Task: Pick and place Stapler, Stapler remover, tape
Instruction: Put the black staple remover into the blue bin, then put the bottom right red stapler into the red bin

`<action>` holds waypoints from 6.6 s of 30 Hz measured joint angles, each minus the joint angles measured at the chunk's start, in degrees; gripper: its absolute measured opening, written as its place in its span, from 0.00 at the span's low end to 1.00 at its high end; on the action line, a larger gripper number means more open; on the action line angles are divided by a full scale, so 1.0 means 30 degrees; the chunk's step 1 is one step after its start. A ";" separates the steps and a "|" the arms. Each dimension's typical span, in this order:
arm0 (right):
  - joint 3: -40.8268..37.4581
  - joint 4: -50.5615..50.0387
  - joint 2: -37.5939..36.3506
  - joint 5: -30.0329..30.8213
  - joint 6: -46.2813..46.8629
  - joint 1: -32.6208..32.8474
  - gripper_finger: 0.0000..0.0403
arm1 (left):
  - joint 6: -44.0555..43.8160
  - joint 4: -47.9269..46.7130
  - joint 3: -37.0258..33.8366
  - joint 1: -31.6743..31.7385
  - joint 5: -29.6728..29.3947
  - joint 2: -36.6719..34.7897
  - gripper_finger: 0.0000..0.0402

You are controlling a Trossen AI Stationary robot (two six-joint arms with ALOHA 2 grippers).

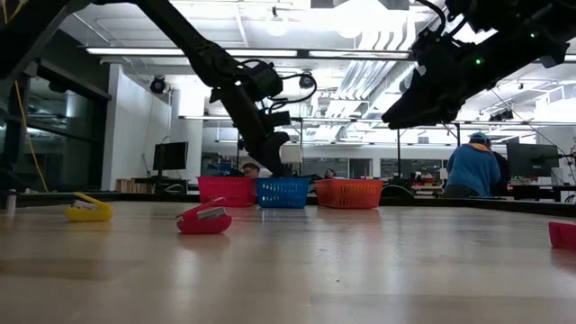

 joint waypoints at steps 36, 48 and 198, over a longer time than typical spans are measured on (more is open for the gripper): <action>0.0007 -0.1732 -0.0029 -0.4785 -0.2386 0.0000 0.63 | 0.0693 -0.4935 0.0044 -0.0546 0.0154 -0.4062 0.64; 0.0278 -0.3711 -0.0037 -0.8401 -0.7699 0.0022 0.63 | -0.1074 -0.7037 0.0036 -0.1398 0.1026 -0.4473 0.58; 0.3013 -0.2274 1.0564 -1.4808 -1.0763 0.8125 0.55 | -2.5455 -0.9508 0.0022 -2.1376 -1.2671 -0.3468 0.58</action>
